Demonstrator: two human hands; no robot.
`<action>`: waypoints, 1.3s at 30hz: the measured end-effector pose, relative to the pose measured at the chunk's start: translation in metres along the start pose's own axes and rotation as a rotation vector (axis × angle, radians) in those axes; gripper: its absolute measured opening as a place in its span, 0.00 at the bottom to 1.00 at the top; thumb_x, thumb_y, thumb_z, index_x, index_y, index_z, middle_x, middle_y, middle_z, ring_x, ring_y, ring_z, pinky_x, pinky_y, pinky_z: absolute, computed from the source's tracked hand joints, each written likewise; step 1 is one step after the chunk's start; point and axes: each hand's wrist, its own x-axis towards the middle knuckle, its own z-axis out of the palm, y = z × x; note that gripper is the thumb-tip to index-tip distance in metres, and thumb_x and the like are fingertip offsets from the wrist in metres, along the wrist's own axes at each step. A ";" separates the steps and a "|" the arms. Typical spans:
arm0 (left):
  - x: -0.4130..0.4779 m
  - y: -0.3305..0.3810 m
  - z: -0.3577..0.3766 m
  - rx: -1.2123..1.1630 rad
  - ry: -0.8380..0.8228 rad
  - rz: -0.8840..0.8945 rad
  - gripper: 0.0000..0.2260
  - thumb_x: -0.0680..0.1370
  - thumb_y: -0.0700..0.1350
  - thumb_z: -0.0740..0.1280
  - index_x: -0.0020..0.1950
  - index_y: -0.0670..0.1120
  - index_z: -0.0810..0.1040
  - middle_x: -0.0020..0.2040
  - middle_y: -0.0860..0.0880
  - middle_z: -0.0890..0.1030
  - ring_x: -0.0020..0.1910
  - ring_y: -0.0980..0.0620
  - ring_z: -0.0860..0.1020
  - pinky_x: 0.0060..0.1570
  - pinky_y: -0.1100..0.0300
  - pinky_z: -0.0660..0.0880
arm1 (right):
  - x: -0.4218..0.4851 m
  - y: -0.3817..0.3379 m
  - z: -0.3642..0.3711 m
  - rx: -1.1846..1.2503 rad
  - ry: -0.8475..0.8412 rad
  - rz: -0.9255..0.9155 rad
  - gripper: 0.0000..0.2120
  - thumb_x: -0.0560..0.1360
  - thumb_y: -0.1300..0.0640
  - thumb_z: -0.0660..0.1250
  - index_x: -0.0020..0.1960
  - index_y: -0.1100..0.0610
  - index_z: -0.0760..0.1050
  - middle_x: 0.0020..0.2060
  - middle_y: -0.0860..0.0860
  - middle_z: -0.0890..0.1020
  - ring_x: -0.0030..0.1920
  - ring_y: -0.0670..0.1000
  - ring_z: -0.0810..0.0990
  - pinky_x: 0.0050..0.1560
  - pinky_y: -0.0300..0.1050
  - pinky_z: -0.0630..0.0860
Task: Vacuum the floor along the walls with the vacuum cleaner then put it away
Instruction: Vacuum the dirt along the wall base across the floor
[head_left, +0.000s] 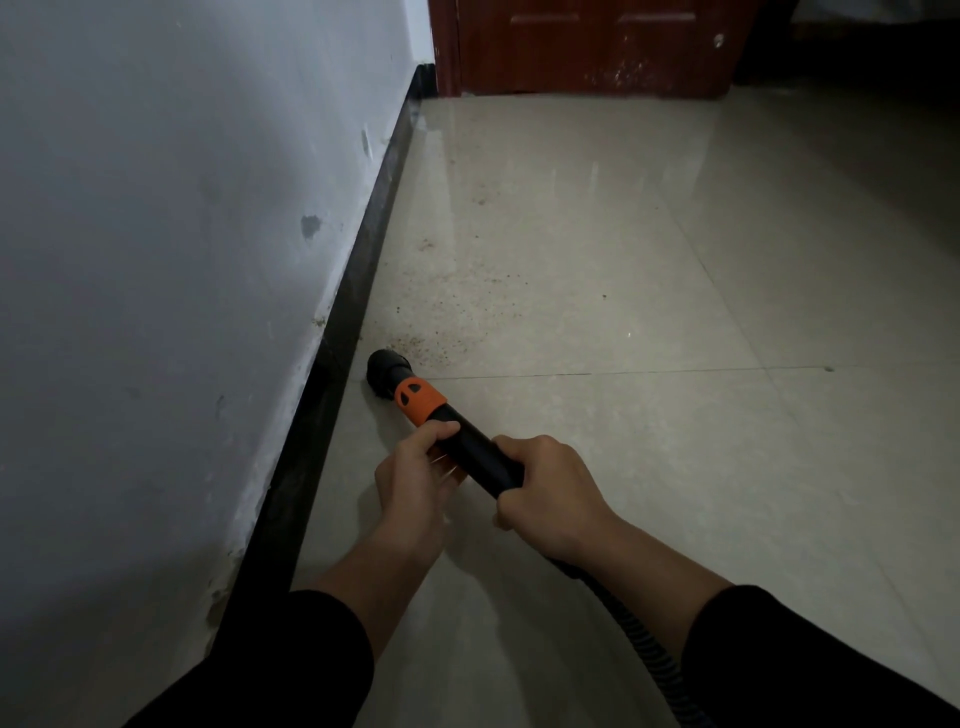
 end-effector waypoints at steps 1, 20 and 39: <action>-0.001 -0.001 0.002 -0.002 -0.001 -0.002 0.04 0.72 0.37 0.69 0.46 0.40 0.80 0.38 0.45 0.84 0.43 0.47 0.83 0.43 0.57 0.77 | -0.001 0.001 -0.002 -0.002 0.003 0.002 0.11 0.66 0.67 0.68 0.47 0.57 0.77 0.34 0.54 0.78 0.32 0.51 0.75 0.30 0.40 0.68; -0.014 -0.015 0.032 -0.021 -0.034 -0.053 0.06 0.71 0.36 0.70 0.47 0.39 0.80 0.42 0.42 0.84 0.44 0.45 0.83 0.42 0.56 0.79 | -0.014 0.016 -0.035 -0.035 0.028 0.046 0.12 0.66 0.66 0.68 0.48 0.56 0.78 0.36 0.57 0.80 0.36 0.55 0.79 0.34 0.43 0.73; 0.014 -0.016 0.067 -0.031 -0.069 -0.080 0.06 0.72 0.37 0.70 0.47 0.40 0.80 0.41 0.44 0.84 0.42 0.47 0.83 0.43 0.57 0.80 | 0.019 0.034 -0.054 -0.016 0.047 0.084 0.13 0.66 0.67 0.69 0.48 0.56 0.78 0.37 0.58 0.80 0.37 0.58 0.80 0.37 0.49 0.78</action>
